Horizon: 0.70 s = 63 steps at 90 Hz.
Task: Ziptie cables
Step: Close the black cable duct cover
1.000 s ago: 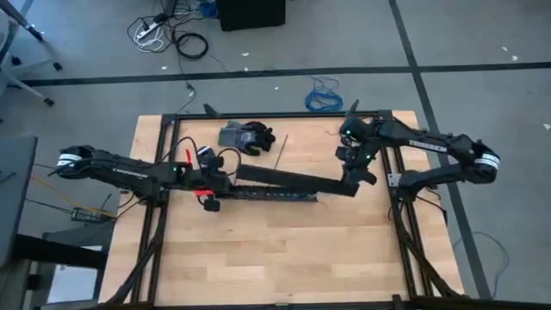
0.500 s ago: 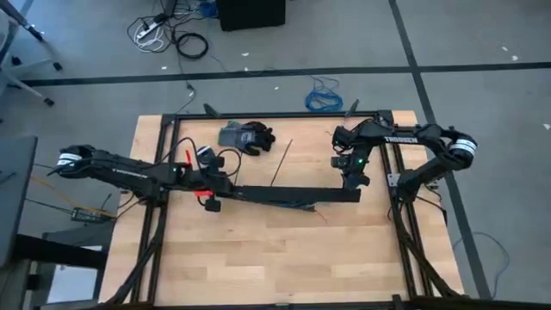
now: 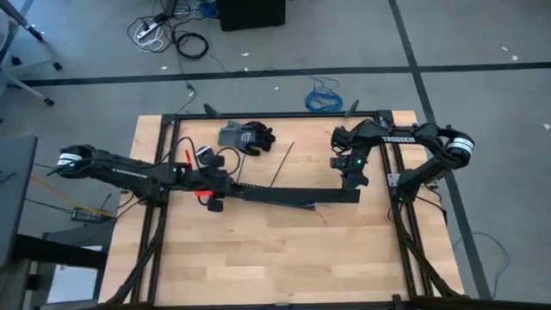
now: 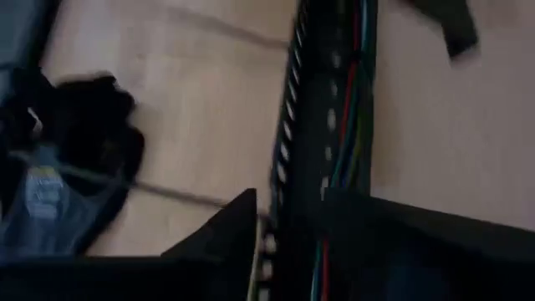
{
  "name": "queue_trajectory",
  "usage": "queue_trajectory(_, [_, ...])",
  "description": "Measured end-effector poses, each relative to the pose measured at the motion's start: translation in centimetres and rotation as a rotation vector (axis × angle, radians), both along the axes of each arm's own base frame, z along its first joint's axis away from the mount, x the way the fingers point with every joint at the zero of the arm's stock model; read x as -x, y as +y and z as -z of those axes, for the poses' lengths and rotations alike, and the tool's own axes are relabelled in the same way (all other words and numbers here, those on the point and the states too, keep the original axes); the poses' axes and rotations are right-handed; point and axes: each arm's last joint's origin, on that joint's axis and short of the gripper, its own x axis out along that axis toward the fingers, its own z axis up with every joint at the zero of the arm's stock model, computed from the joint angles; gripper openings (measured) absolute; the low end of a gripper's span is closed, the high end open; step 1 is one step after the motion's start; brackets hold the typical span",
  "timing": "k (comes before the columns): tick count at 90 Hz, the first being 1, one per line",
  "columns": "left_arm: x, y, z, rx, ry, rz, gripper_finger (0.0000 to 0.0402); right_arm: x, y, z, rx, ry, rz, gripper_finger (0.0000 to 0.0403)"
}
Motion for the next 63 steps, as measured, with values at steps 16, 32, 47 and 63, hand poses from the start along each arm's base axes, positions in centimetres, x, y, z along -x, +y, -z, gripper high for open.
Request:
queue_trajectory(16, [-0.9, 0.0, -1.1, 0.096, -0.167, -0.014, 0.0177, -0.4, -0.2, 0.0, 0.021, -0.033, 0.006, 0.0012])
queue_trajectory(32, [-0.4, 0.8, -0.6, 0.358, -0.094, -0.154, 0.0184, -0.5, -0.3, 0.1, 0.040, -0.035, 0.014, 0.0012])
queue_trajectory(47, [0.0, 1.2, -0.2, 0.477, -0.042, -0.177, 0.0184, -0.2, -0.9, 0.2, 0.117, -0.031, 0.009, 0.0012])
queue_trajectory(63, [-0.3, 1.8, -1.1, 0.629, -0.130, -0.210, 0.0184, 0.1, -1.6, 0.2, 0.129, -0.035, 0.037, 0.0012])
